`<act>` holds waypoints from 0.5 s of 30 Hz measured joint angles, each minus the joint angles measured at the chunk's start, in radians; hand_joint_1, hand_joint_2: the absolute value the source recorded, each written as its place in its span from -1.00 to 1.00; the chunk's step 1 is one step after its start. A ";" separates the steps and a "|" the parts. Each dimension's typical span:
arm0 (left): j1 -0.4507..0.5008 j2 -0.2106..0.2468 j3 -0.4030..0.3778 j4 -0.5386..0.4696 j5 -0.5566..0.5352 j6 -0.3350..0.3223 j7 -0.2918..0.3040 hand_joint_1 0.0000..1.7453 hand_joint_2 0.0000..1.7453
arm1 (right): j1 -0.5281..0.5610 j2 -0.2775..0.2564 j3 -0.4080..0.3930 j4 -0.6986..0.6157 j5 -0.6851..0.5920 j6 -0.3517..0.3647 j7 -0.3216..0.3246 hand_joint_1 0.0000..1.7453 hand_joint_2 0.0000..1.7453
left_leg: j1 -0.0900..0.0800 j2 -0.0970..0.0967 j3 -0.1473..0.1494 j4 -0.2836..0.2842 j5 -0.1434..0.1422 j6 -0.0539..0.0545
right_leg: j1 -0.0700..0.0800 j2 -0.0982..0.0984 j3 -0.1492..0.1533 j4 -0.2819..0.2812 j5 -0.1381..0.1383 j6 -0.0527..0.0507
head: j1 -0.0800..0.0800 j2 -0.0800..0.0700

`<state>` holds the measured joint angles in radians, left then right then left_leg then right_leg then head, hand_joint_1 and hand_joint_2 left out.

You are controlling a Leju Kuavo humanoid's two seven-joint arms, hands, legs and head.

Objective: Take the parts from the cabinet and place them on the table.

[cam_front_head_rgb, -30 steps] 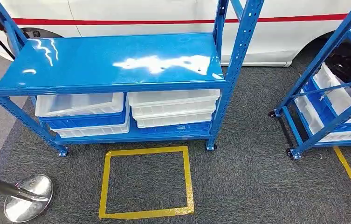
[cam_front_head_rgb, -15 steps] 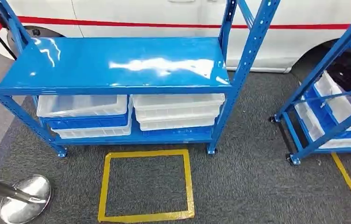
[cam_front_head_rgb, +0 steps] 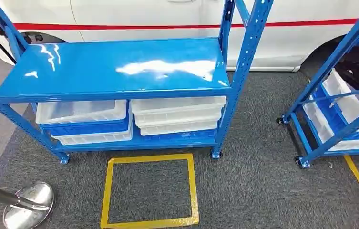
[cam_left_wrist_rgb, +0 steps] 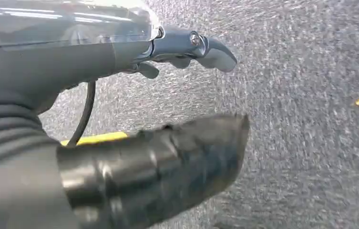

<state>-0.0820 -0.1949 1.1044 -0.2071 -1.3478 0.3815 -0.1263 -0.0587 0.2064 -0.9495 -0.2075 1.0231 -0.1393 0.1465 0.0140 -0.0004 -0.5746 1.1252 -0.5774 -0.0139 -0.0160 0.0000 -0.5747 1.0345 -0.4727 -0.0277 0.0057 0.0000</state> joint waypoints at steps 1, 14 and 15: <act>0.001 0.000 0.000 0.000 -0.002 -0.001 -0.001 -1.00 1.00 | 0.000 0.000 0.000 0.000 0.000 -0.001 0.002 -1.00 -1.00 | 0.001 0.000 -0.041 0.086 -0.037 -0.003 | 0.002 0.000 0.000 0.000 -0.001 -0.001 | 0.000 0.000; 0.030 0.011 -0.102 -0.002 0.112 -0.047 0.003 -1.00 1.00 | 0.009 -0.014 0.078 -0.014 -0.062 0.020 0.005 -1.00 1.00 | 0.000 0.004 0.043 -0.129 0.105 0.045 | 0.010 0.002 0.002 0.030 -0.034 0.033 | 0.003 0.000; 0.032 0.016 -0.119 -0.005 0.131 -0.051 0.005 -1.00 1.00 | 0.012 -0.016 0.090 -0.014 -0.080 0.020 0.002 -1.00 1.00 | 0.000 0.005 0.041 -0.129 0.105 0.051 | 0.009 0.002 -0.022 0.085 -0.071 0.036 | 0.003 0.000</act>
<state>-0.0502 -0.1793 0.9857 -0.2121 -1.2164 0.3303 -0.1217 -0.0466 0.1903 -0.8594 -0.2213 0.9433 -0.1190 0.1480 0.0144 0.0045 -0.5337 0.9963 -0.4722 0.0366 -0.0070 0.0018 -0.5969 1.1192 -0.5442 0.0080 0.0091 0.0000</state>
